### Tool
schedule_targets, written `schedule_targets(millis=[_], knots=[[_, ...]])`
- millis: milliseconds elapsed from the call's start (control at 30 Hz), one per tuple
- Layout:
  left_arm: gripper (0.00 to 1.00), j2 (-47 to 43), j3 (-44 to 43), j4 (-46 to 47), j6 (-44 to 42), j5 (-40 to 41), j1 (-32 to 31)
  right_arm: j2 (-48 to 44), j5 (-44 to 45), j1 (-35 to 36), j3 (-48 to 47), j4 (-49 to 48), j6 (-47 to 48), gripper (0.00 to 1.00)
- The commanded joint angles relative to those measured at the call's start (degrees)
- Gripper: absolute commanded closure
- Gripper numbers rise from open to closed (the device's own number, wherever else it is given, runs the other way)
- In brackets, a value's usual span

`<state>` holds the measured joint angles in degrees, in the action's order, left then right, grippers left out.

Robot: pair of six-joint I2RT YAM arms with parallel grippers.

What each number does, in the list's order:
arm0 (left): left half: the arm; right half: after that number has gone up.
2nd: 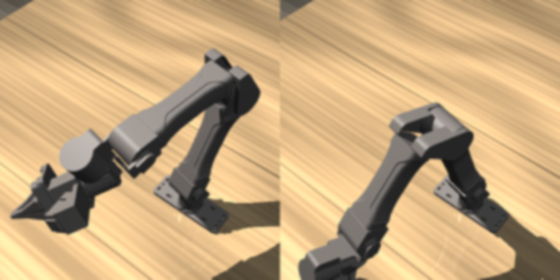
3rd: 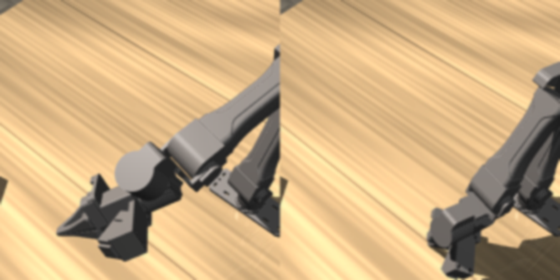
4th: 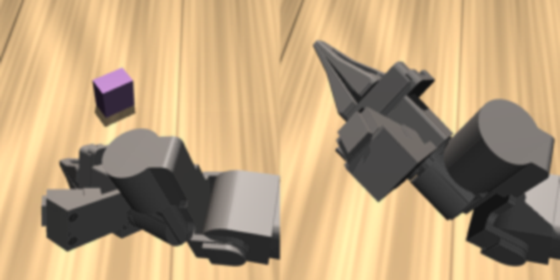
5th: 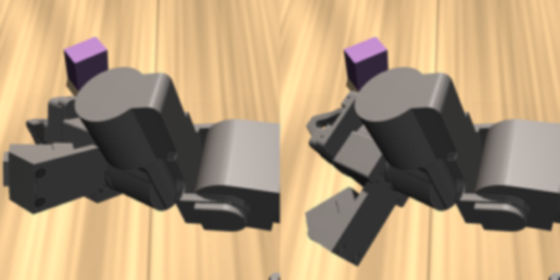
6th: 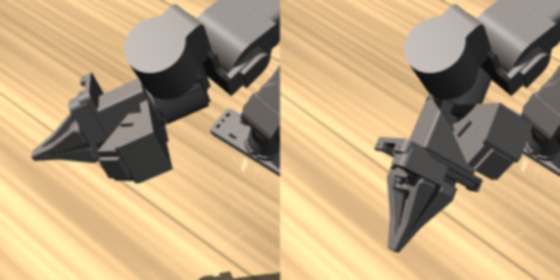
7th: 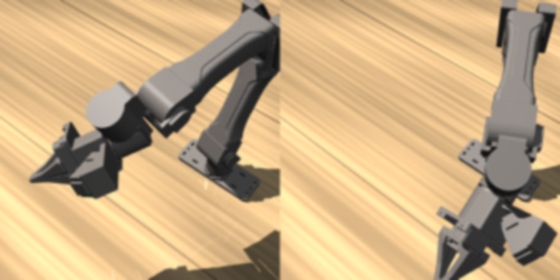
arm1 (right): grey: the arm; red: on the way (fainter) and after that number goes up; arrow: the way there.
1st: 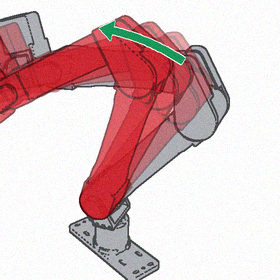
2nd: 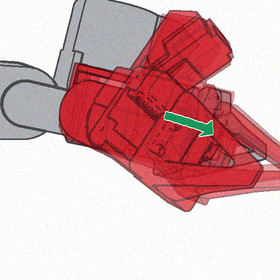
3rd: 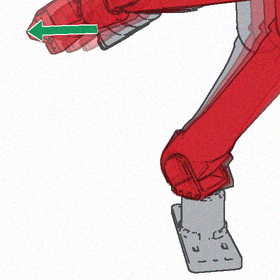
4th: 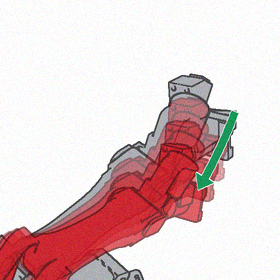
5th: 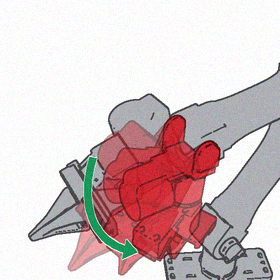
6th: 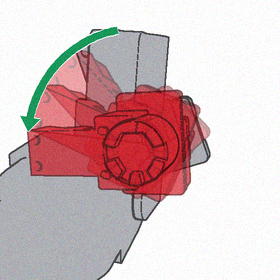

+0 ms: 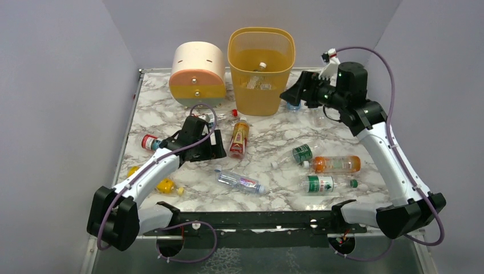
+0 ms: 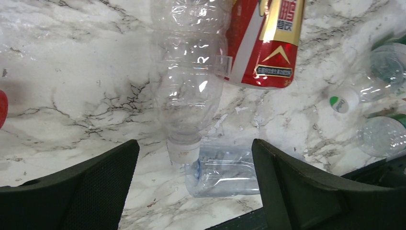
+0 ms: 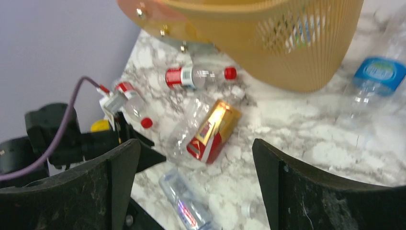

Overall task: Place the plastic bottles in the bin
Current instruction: Pick up the plastic bottle at the center of the board.

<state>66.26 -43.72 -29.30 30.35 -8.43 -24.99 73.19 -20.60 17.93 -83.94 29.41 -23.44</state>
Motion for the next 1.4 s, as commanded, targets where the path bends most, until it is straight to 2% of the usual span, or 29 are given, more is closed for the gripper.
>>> schedule_targets(millis=[0,300,600,1000,1367], knots=[[0.09,3.53,-1.42,1.34,-1.55,3.58,-0.45,-4.66,-4.81,0.26,8.03,-1.08,-1.52,0.11],[0.09,9.75,-2.86,1.50,-2.60,8.61,-3.45,-9.68,-6.60,0.34,17.72,-2.21,-2.54,0.12],[0.09,13.05,-5.65,1.70,-3.41,15.82,-9.43,-11.44,-6.79,0.35,19.63,-1.33,-2.28,0.13],[0.09,17.16,-6.61,1.68,-4.90,23.36,-10.56,-12.38,-7.19,0.35,21.92,-1.20,-2.34,0.13],[0.24,19.31,-7.91,2.88,-5.83,24.55,-10.69,-12.46,-7.49,0.30,23.63,-1.93,-2.58,0.14]])
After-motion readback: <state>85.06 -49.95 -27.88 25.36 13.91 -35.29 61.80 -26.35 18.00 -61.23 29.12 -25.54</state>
